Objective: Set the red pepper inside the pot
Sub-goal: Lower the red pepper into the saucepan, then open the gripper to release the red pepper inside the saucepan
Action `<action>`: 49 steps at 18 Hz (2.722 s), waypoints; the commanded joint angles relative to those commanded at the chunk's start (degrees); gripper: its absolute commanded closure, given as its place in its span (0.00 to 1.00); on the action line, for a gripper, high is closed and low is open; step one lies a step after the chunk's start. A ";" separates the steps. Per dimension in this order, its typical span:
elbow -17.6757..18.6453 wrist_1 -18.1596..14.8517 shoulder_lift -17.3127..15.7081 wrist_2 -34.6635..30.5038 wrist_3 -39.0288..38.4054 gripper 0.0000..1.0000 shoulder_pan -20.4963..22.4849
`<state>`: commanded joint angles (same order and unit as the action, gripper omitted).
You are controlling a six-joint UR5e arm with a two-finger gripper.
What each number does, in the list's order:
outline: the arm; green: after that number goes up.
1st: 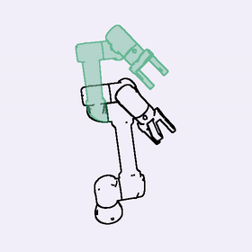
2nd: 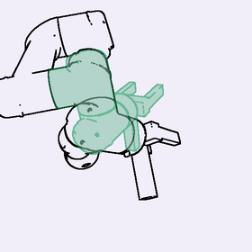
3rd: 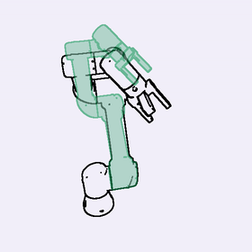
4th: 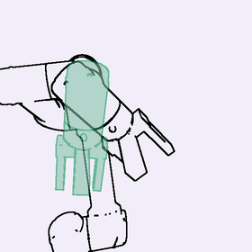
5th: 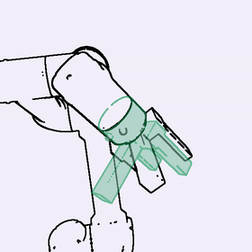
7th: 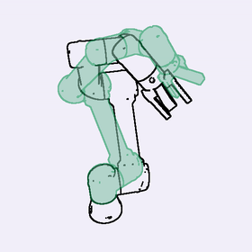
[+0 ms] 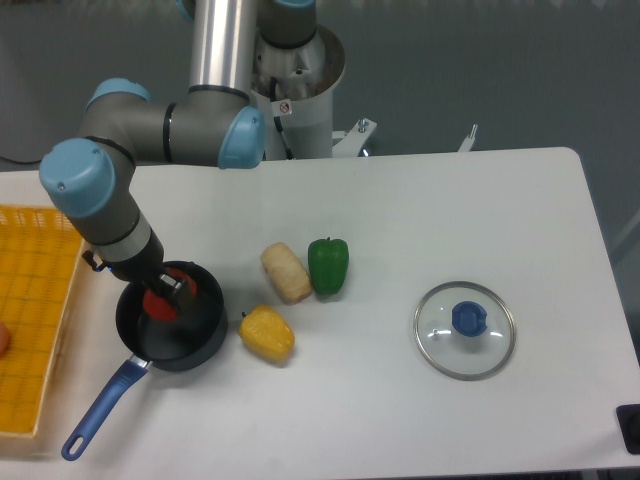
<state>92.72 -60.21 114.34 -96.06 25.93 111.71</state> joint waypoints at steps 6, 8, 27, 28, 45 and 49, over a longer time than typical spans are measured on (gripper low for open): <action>0.09 0.00 1.41 0.00 -0.44 0.35 -0.09; 0.09 0.00 2.29 0.00 -0.53 0.35 -0.09; 0.09 1.85 5.02 -0.18 -2.29 0.33 -0.26; 0.09 1.85 5.02 -0.18 -2.29 0.33 -0.26; 0.00 1.85 4.40 0.00 -1.49 0.33 0.88; 0.00 1.85 4.57 -0.09 -1.41 0.33 0.97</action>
<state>92.72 -58.36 118.92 -96.15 24.52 112.68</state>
